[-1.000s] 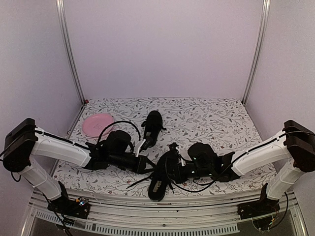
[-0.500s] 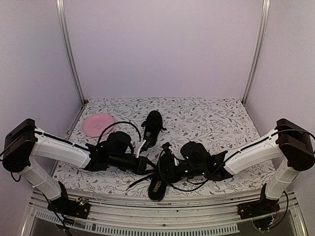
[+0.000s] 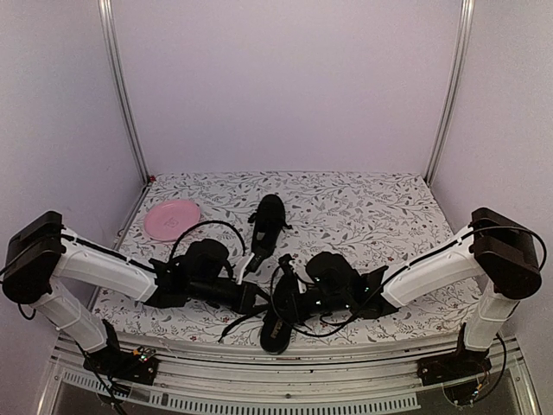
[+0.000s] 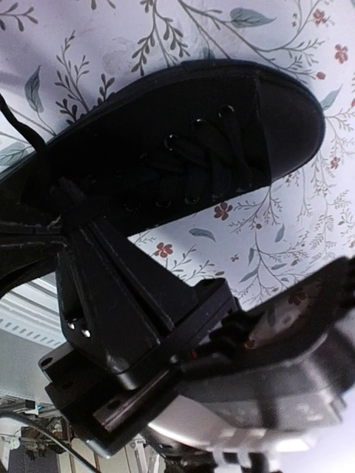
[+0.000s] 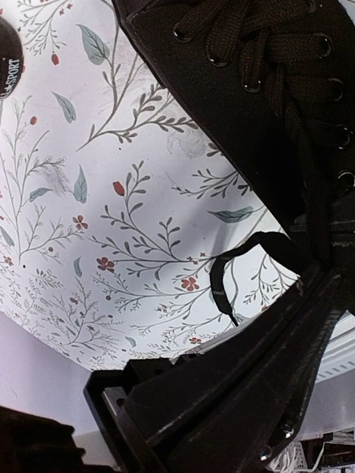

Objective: Tie the shoes
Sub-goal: Tie the loops with the shoelace on the shoe.

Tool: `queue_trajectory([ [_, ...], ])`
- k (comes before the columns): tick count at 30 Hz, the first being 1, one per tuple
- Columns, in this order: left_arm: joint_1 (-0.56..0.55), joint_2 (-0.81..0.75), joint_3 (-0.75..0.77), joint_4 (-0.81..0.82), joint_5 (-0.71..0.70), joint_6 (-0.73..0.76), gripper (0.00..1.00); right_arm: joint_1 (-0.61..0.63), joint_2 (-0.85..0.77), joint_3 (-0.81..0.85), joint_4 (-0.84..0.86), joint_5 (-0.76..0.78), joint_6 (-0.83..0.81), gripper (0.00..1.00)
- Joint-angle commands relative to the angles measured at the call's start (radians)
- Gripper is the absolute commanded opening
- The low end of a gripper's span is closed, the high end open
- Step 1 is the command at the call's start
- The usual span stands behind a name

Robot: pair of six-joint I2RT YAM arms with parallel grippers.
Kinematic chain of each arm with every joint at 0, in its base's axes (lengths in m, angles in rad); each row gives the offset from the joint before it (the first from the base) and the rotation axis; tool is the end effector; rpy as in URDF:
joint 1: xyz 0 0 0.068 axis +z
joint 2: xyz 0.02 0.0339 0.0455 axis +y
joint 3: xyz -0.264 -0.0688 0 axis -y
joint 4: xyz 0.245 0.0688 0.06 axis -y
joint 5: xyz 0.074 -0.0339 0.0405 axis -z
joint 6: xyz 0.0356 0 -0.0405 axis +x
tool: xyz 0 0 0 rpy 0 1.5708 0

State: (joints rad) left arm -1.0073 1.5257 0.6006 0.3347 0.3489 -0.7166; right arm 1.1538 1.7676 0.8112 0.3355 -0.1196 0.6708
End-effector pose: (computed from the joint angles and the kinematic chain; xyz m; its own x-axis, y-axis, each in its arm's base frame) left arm 0.1461 -0.2540 0.1578 -0.8457 0.1829 -0.5014 0.5181 0.5066 -0.6891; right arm 0.1382 0.3225 0.1432 -0.7733 -0.2219 -0.5940 -0.5954 0.5761 0.5600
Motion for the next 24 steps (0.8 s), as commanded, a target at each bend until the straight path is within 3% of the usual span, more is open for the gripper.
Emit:
queue_trajectory([
  [1, -0.03, -0.03, -0.019, 0.073, -0.004, -0.025, 0.0, 0.002, 0.026, 0.03, -0.048, 0.054, 0.026, 0.02],
  [9, -0.048, 0.004, -0.036, 0.135, 0.019, -0.061, 0.0, 0.004, 0.021, 0.03, -0.068, 0.075, 0.032, 0.02],
  [16, -0.052, -0.016, -0.05, 0.042, -0.035, -0.074, 0.0, 0.002, 0.007, 0.015, -0.058, 0.077, 0.035, 0.02],
  [24, 0.015, -0.206, -0.042, -0.12, -0.175, -0.002, 0.34, 0.003, 0.001, 0.006, -0.044, 0.071, 0.031, 0.02],
])
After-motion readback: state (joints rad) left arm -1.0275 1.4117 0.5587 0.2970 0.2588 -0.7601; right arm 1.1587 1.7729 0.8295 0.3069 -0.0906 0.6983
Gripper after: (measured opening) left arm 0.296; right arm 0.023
